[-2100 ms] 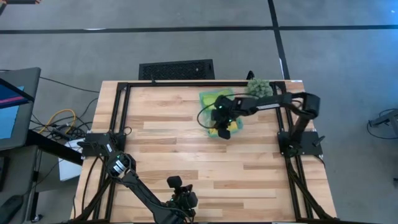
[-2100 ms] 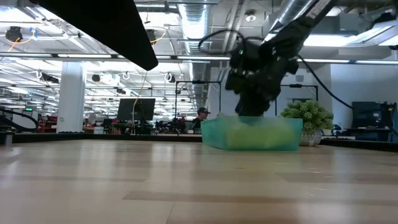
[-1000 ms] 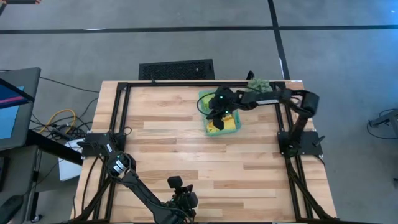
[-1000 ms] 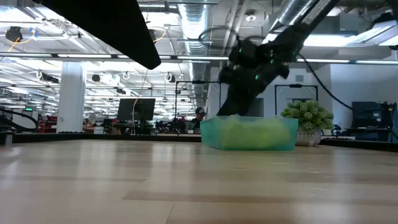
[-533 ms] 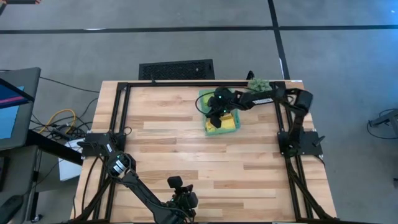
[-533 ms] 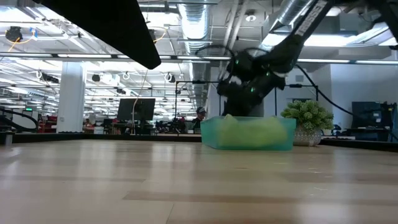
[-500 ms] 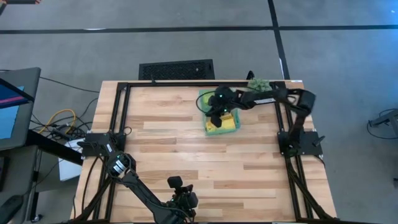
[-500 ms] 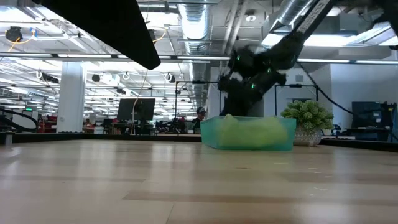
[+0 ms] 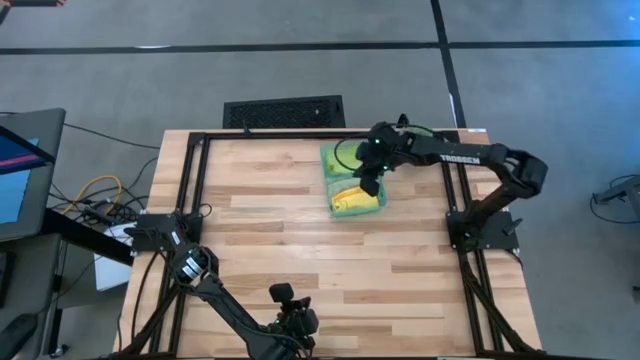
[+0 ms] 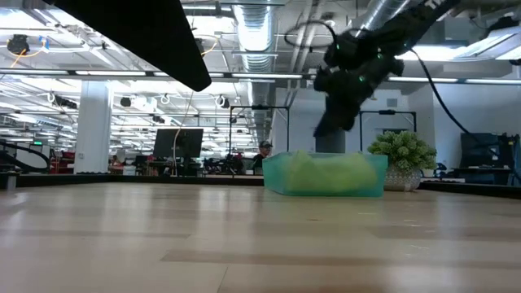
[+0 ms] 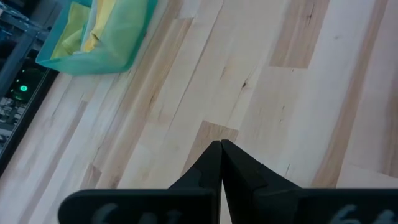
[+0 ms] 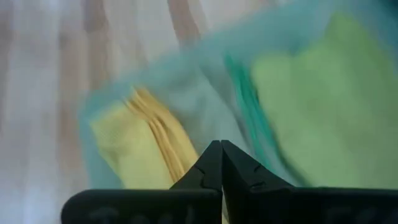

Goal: Fold microfiber towels
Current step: Put the yellow microfiber cloth into the green bin, then return to Home Position

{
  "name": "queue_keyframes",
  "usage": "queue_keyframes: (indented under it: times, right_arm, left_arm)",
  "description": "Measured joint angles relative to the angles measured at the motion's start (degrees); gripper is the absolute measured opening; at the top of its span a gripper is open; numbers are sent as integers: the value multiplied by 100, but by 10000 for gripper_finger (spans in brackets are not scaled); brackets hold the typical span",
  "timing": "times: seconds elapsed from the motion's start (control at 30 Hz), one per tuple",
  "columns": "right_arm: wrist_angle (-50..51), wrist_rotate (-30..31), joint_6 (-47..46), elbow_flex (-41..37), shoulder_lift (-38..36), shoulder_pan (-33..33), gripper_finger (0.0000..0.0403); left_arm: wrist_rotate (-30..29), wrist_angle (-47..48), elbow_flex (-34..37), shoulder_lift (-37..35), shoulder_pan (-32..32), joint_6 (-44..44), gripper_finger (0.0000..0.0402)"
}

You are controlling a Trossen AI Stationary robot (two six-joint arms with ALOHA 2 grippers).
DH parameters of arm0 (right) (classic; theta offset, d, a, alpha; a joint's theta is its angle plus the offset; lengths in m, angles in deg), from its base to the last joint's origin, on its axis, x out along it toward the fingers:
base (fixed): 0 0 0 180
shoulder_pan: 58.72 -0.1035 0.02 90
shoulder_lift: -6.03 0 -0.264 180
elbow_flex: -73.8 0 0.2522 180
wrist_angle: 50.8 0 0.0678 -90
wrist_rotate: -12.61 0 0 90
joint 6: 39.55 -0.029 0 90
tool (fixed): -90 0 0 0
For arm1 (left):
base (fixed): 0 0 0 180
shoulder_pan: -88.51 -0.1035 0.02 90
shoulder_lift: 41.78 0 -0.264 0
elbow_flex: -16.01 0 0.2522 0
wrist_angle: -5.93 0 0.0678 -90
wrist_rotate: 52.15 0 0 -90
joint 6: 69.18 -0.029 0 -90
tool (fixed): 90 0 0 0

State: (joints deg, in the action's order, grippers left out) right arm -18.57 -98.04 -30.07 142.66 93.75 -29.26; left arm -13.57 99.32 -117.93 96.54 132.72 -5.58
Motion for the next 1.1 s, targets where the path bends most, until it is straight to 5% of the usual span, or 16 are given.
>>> queue_keyframes:
  times: [0.37, 0.6, 0.73, 0.97, 1.1]
  right_arm:
    - [-1084, -12, 163, -943, 597, 413, 22]
    - [-801, 471, 33, -945, -778, -18, 10]
    - [-341, 1224, -198, -1135, -1950, -921, 5]
    - [-402, 1407, -1043, -2481, -4038, -3219, 17]
    - [-533, 2254, -1793, -3126, -4997, -4604, 11]
  left_arm:
    - [-52, -3, 7, 0, -13, -8, 0]
    - [-571, -144, 9, 0, -66, -92, 0]
    - [-1063, -285, 9, 1, -32, -165, 0]
    - [-1432, -803, 9, 2, 129, -108, 0]
    - [-1389, -1494, 9, 2, 49, -720, 0]
